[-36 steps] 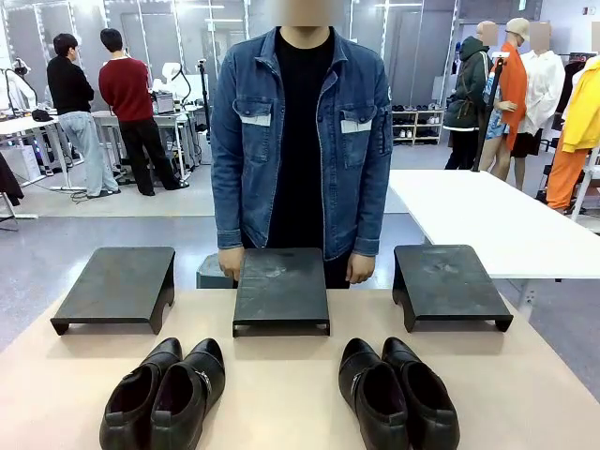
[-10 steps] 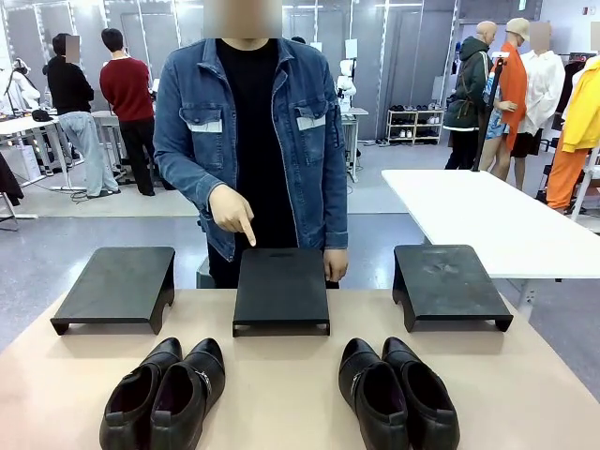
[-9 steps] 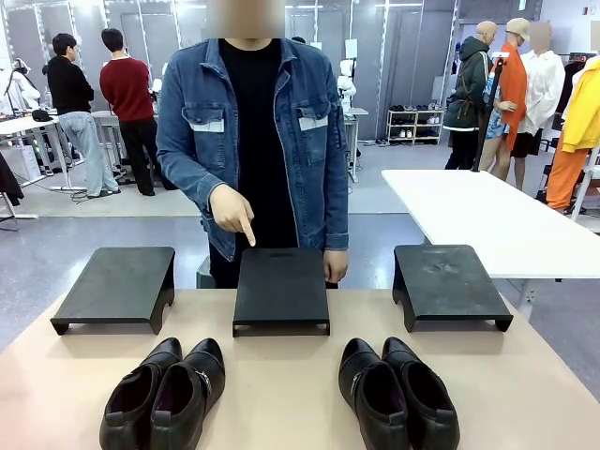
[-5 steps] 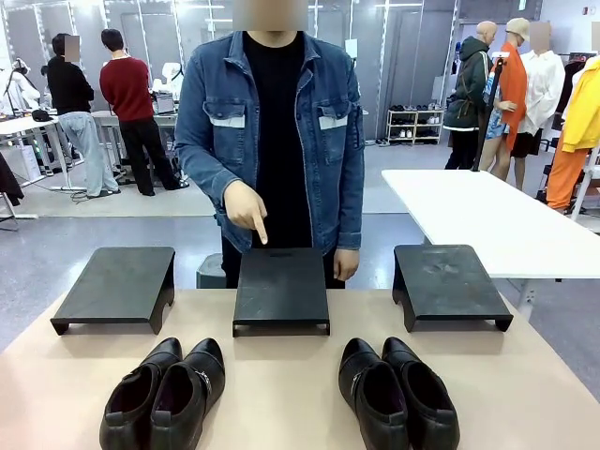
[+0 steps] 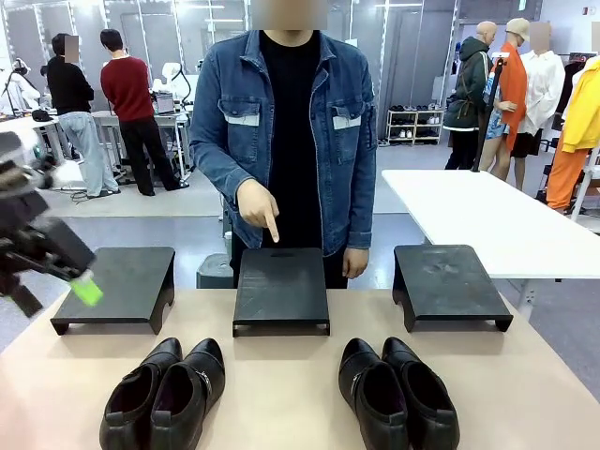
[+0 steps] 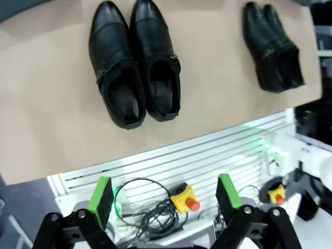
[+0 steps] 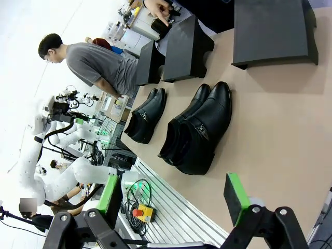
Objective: Place the shoes on the stand as instructed by the person.
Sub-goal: Pick up one pair of Shoes and place it on the Shoes Stand indicated by the person.
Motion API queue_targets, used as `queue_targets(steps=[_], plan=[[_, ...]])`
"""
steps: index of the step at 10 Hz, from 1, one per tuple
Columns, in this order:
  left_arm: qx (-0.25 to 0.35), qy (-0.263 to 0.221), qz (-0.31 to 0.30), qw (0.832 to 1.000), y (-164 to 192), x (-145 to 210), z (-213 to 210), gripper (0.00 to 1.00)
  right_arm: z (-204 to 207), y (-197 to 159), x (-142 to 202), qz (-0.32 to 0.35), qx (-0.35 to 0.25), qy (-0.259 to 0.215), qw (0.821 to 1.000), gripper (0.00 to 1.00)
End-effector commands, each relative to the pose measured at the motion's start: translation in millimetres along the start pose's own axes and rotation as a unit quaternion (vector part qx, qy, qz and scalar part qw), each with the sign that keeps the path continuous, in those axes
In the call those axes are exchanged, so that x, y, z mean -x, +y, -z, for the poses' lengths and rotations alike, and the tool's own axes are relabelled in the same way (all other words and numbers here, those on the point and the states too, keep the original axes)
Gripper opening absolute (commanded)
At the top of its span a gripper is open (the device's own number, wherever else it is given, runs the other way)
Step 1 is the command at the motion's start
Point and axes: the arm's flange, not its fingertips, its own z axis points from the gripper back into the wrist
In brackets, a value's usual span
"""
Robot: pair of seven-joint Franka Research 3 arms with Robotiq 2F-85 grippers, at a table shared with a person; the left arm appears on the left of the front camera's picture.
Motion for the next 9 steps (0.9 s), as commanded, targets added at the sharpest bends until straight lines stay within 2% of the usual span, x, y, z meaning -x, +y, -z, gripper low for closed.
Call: queue_targets(steps=[1,3,7,9], plan=[[-0.040,-0.007,-0.038,0.998,-16.9,-3.8,38.8,1.00,-0.8,0.3,-0.1,-0.002,-0.004,-0.005,1.000,1.00],[-0.048,-0.028,-0.084,0.995,-21.7,-5.4,81.8,1.00,-0.8,0.3,-0.1,-0.002,-0.004,-0.005,1.000,1.00],[-0.047,-0.068,-0.101,0.992,-7.8,2.6,139.2,1.00,-0.8,0.3,-0.1,-0.002,-0.004,-0.005,1.000,1.00],[-0.066,-0.055,-0.112,0.990,-0.6,2.6,160.0,1.00,-0.8,0.3,-0.1,-0.002,-0.004,-0.005,1.000,1.00]])
